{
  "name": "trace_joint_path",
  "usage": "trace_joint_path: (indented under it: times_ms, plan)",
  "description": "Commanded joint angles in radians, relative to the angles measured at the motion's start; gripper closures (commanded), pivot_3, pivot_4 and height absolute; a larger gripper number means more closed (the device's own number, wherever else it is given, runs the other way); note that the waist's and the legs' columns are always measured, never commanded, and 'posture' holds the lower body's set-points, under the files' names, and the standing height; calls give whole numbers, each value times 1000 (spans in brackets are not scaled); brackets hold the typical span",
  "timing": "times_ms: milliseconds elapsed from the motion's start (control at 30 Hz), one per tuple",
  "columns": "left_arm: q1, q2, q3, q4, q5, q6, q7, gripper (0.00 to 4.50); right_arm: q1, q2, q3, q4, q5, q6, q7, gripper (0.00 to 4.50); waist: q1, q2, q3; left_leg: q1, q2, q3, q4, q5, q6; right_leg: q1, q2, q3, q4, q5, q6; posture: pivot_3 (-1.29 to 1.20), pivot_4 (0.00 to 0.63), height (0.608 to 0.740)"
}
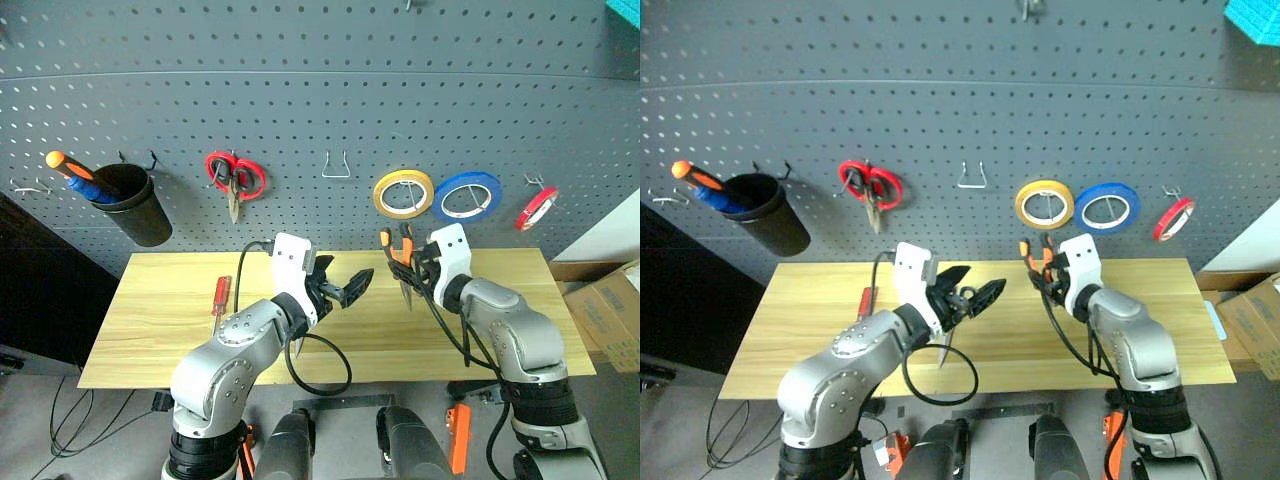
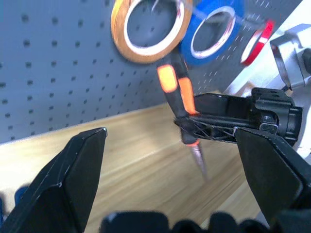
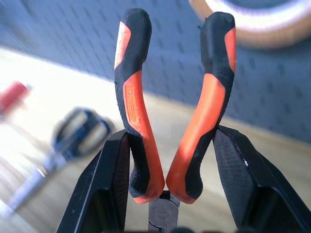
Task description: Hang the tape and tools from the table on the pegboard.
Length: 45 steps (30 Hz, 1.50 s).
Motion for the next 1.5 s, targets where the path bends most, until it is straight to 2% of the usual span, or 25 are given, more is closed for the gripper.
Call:
trace_joint_path:
  times_ms: [33,367,500,767,867,1067,1267,1500]
  plan:
    - [-12,-12,41,-75,-44,-9,21,0,-44,36,-10,-57,23,-63,-18,2315,0,0,-7,0,0,0,0,1,0,0,0,0,0,1,0,42,78,740]
    - [-17,-21,145,-236,-159,57,134,0,-127,78,-9,-70,70,-102,-15,2315,3,1,-24,4,0,-1,0,7,4,5,2,0,-1,10,0,73,79,740]
    - [-16,-24,192,-300,-224,81,192,0,-175,101,-13,-52,92,-124,-15,2315,4,1,-24,13,1,0,0,8,5,13,2,0,-1,9,1,102,83,740]
    - [-13,-31,205,-374,-313,75,298,0,-360,213,-6,102,114,-240,-19,2315,23,0,-28,17,2,-1,-1,10,5,15,4,1,0,11,0,160,85,740]
    - [-27,-22,199,-394,-312,61,344,0,-424,257,2,195,116,-300,1,2315,51,-1,-29,16,2,-1,-1,10,4,15,4,1,-1,13,-4,188,89,740]
    - [-29,-7,189,-406,-313,43,402,0,-467,290,10,305,90,-397,9,2315,56,-1,-29,16,2,-1,-1,10,4,15,6,1,-1,13,-5,212,92,740]
    - [-56,24,177,-376,-271,7,428,0,-545,291,2,461,3,-587,-44,2315,58,-1,-29,16,2,-1,-2,11,3,14,6,2,-1,14,-6,215,91,740]
    - [-74,41,160,-300,-210,-56,415,0,-640,251,0,673,-159,-846,-192,2315,58,-1,-29,16,4,-1,-3,12,1,14,8,2,-1,15,-8,199,90,740]
